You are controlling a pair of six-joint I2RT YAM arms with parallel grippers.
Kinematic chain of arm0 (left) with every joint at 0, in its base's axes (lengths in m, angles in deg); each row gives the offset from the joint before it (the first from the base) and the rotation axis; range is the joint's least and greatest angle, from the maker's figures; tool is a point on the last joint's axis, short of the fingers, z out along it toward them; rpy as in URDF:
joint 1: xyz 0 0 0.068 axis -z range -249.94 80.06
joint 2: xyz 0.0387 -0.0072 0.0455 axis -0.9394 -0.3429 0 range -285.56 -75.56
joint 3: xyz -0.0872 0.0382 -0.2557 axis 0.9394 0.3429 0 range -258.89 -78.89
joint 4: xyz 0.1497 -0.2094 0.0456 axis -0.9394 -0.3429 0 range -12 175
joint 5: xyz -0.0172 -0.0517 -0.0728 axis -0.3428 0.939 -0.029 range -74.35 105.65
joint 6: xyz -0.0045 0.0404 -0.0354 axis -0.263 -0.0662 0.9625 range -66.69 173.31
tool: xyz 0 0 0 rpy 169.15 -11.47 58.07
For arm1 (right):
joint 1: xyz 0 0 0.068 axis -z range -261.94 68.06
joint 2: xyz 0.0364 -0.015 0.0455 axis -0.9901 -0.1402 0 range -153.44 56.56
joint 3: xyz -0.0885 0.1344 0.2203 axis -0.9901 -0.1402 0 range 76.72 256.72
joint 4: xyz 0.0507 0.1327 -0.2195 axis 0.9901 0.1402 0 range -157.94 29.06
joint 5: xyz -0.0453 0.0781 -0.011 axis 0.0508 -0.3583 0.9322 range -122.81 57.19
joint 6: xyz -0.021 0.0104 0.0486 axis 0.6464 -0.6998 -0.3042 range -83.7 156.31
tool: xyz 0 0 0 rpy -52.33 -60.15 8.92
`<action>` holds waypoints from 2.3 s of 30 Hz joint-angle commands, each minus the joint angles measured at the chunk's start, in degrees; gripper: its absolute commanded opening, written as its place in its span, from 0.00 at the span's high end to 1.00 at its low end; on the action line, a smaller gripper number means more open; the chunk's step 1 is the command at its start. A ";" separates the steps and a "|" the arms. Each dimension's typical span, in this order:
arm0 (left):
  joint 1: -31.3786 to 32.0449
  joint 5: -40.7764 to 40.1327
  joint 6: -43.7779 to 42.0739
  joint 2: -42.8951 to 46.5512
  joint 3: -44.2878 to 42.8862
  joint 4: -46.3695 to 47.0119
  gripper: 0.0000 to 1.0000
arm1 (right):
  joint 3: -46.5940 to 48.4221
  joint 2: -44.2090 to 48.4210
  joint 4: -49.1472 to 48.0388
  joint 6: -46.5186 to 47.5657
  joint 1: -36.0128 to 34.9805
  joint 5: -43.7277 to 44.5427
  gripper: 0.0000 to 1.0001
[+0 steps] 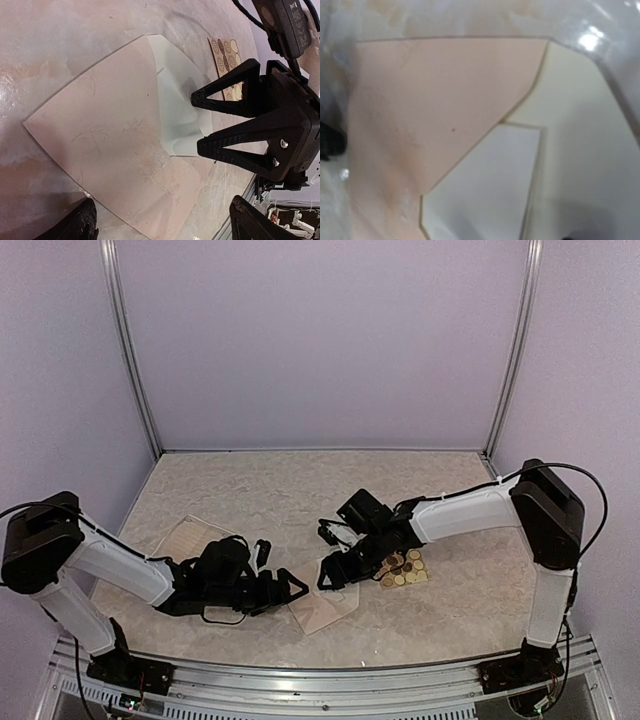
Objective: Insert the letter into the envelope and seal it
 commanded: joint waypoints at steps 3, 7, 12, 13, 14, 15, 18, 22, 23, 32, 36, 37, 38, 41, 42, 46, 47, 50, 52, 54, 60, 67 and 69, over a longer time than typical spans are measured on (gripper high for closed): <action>-0.09 1.50 0.64 -2.35 1.40 1.08 0.13 | 2.24 -2.66 -0.16 -0.47 -1.92 -1.19 0.36; -0.07 1.60 0.64 -2.67 1.51 1.27 0.13 | 3.08 -3.36 -0.12 -0.89 -2.57 -1.59 0.38; -0.02 1.63 0.64 -3.02 1.51 1.53 0.13 | 3.96 -3.99 -0.02 -1.22 -3.26 -1.99 0.40; -0.02 1.64 0.68 -3.03 1.51 1.67 0.13 | 4.19 -4.12 0.04 -1.23 -3.32 -2.19 0.41; -0.02 1.64 0.64 -3.13 1.54 1.71 0.13 | 4.42 -4.24 0.10 -1.25 -3.44 -2.48 0.41; -0.03 1.71 0.64 -3.19 1.52 1.72 0.13 | 4.63 -4.33 0.15 -1.34 -3.56 -2.61 0.42; -0.02 1.57 0.57 -3.13 1.43 1.80 0.13 | 5.09 -4.67 -0.02 -1.42 -3.97 -3.43 0.42; -0.07 1.56 0.46 -3.30 1.36 1.89 0.13 | 5.31 -5.04 -0.41 -1.59 -4.24 -4.42 0.43; -0.10 1.56 0.51 -3.37 1.34 1.89 0.13 | 5.32 -5.06 -0.56 -1.67 -4.25 -4.64 0.43; 0.06 0.91 0.83 -2.59 1.71 2.16 0.13 | 4.97 -4.66 -1.28 -3.77 -4.39 -5.23 0.43; 0.06 -0.21 1.01 -1.19 2.43 2.07 0.13 | 4.18 -3.68 -1.70 -6.41 -4.45 -5.14 0.43; 0.04 -0.32 1.10 -0.99 2.54 2.06 0.13 | 3.87 -3.39 -1.97 -7.13 -4.44 -5.10 0.43; 0.14 -0.44 1.22 -0.66 2.73 2.13 0.13 | 3.60 -3.20 -2.44 -7.77 -4.46 -5.19 0.42; 0.54 -0.62 1.54 -0.49 3.00 2.69 0.13 | 2.48 -2.51 -3.79 -9.84 -4.46 -5.34 0.41; 0.72 -0.68 1.64 -0.53 3.08 2.89 0.13 | 2.11 -2.25 -4.26 -10.42 -4.46 -5.22 0.41; 1.33 -0.56 2.21 -1.17 3.18 4.25 0.13 | 0.79 -1.56 -5.48 -12.23 -4.44 -4.87 0.41; 1.52 -0.57 2.29 -1.33 3.18 4.51 0.13 | 0.63 -1.61 -5.66 -12.48 -4.46 -4.93 0.41; 1.81 -0.76 2.41 -1.43 3.24 4.90 0.13 | 0.04 -0.97 -5.93 -12.96 -4.45 -4.32 0.41; 1.75 -1.68 2.04 -0.39 3.35 4.00 0.13 | -0.48 0.49 -5.32 -12.90 -4.46 -2.38 0.40; 1.54 -3.17 0.75 1.66 3.13 1.33 0.12 | -0.86 2.73 -4.10 -12.45 -4.39 0.34 0.36; -1.73 -9.97 -6.13 13.33 -0.31 -16.66 0.08 | -3.20 10.30 -3.20 -10.40 -3.07 5.40 0.24; -16.70 -8.23 -15.19 21.30 -0.71 -27.25 0.06 | -1.52 10.66 -5.97 -7.59 -2.39 6.84 0.22; -21.01 -7.07 -17.46 21.48 -0.51 -27.50 0.06 | 0.77 9.04 -6.29 -7.14 -2.46 7.04 0.22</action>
